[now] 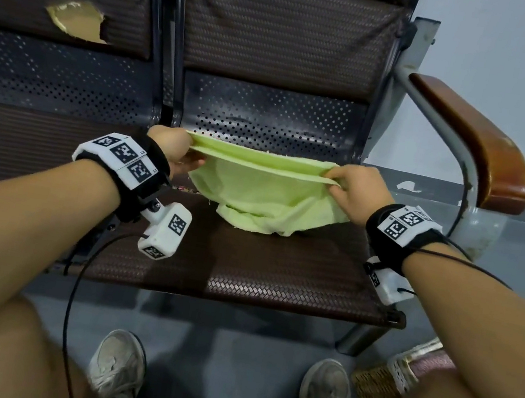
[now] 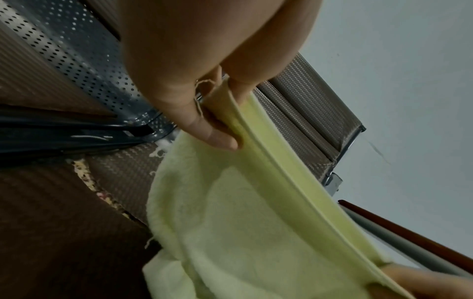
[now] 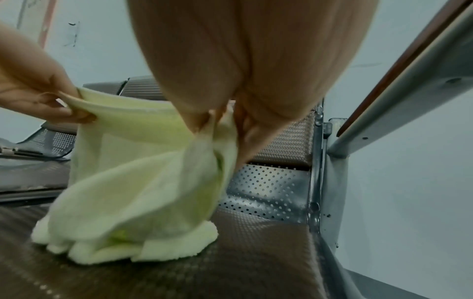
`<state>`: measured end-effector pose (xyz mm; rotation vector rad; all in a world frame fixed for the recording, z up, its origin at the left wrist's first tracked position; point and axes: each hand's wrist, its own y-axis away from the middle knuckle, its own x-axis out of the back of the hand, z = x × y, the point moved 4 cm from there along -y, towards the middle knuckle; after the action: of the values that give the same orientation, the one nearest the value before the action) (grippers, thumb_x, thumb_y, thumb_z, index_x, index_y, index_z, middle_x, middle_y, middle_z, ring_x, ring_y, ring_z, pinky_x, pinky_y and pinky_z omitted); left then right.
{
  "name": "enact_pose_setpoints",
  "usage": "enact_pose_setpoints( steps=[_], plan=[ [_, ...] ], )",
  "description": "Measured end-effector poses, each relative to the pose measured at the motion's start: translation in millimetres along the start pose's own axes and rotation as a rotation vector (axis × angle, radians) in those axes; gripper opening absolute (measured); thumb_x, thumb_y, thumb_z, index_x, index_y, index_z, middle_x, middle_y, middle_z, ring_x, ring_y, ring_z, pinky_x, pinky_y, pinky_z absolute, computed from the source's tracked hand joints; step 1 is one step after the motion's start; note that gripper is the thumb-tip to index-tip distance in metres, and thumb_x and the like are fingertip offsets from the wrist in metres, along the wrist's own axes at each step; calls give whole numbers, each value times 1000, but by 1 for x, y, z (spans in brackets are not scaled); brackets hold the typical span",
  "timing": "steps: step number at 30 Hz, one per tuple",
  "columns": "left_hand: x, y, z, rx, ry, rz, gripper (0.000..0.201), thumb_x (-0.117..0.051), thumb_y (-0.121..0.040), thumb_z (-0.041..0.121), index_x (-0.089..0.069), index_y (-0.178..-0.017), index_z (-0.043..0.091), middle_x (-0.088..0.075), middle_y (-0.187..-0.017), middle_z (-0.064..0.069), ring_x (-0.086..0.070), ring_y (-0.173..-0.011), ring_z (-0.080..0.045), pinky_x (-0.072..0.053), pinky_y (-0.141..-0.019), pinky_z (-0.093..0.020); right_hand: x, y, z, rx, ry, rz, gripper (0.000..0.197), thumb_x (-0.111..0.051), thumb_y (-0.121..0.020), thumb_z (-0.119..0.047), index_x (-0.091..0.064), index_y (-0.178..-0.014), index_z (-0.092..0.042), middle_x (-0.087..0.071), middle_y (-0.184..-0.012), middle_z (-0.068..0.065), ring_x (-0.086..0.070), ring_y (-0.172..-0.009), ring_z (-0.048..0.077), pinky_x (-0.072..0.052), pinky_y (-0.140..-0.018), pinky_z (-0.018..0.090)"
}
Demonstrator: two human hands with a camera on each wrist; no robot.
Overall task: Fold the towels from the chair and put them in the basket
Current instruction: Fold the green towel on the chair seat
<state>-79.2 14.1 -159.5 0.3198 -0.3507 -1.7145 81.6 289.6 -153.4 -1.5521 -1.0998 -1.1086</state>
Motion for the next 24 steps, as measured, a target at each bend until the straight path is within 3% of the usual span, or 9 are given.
enact_pose_setpoints(
  steps=[4,7,10,12,14,16,18,21,24],
  plan=[
    [8,-6,3,-26,-226,77,21,-40,-93,10,-59,-99,4,-57,-64,-8,-51,-47,-18,-41,-46,-23,7,1,-1,31,-57,129,18,-66,-90,-23,-73,-106,-17,-70,-106,7,-63,-99,28,-48,-94,40],
    [10,-6,6,-94,-413,65,29,-42,-89,23,-61,-101,5,-53,-73,-8,-46,-58,-23,-34,-56,-30,2,4,0,14,-4,54,14,-68,-87,-30,-64,-83,-17,-68,-89,5,-62,-86,28,-48,-83,37],
    [5,-2,9,-203,-461,-14,38,-43,-90,36,-63,-103,6,-60,-95,-11,-55,-81,-29,-43,-72,-39,0,10,3,-46,0,22,24,-68,-84,-25,-48,-71,-18,-57,-69,1,-58,-72,30,-47,-70,38],
    [-2,4,7,-196,-309,-148,38,-49,-85,37,-65,-105,9,-62,-101,-11,-57,-90,-28,-46,-79,-41,1,14,6,-113,-118,41,23,-65,-82,-19,-42,-81,-19,-53,-66,1,-53,-63,27,-43,-60,37],
    [-7,10,9,-182,-210,-248,39,-57,-69,35,-62,-98,9,-55,-98,-12,-51,-89,-28,-41,-75,-40,3,15,8,-188,-282,75,23,-58,-86,-13,-38,-96,-21,-52,-70,1,-51,-62,23,-37,-53,33],
    [-10,15,15,-246,-261,-276,39,-56,-58,28,-56,-92,10,-49,-95,-11,-46,-86,-26,-36,-72,-40,12,14,9,-252,-372,119,29,-50,-90,-7,-39,-112,-23,-57,-81,2,-55,-72,21,-39,-58,32],
    [-11,17,24,-344,-387,-269,41,-54,-55,22,-56,-91,4,-54,-91,-10,-51,-83,-25,-41,-71,-38,22,12,7,-282,-308,110,30,-45,-90,-6,-51,-114,-22,-64,-95,8,-59,-89,29,-47,-74,37],
    [-9,20,34,-413,-443,-240,53,-60,-64,23,-60,-114,6,-68,-109,-9,-66,-98,-27,-56,-88,-46,39,10,-2,-264,-182,48,29,-41,-87,-4,-58,-73,-23,-64,-81,8,-59,-88,35,-49,-78,38],
    [-6,28,46,-491,-342,-175,37,-68,-78,26,-62,-109,6,-68,-109,-18,-67,-100,-34,-55,-90,-54,60,8,-11,-247,-296,63,31,-38,-89,-3,-49,-63,-15,-53,-65,2,-53,-73,26,-38,-62,30]
  ],
)
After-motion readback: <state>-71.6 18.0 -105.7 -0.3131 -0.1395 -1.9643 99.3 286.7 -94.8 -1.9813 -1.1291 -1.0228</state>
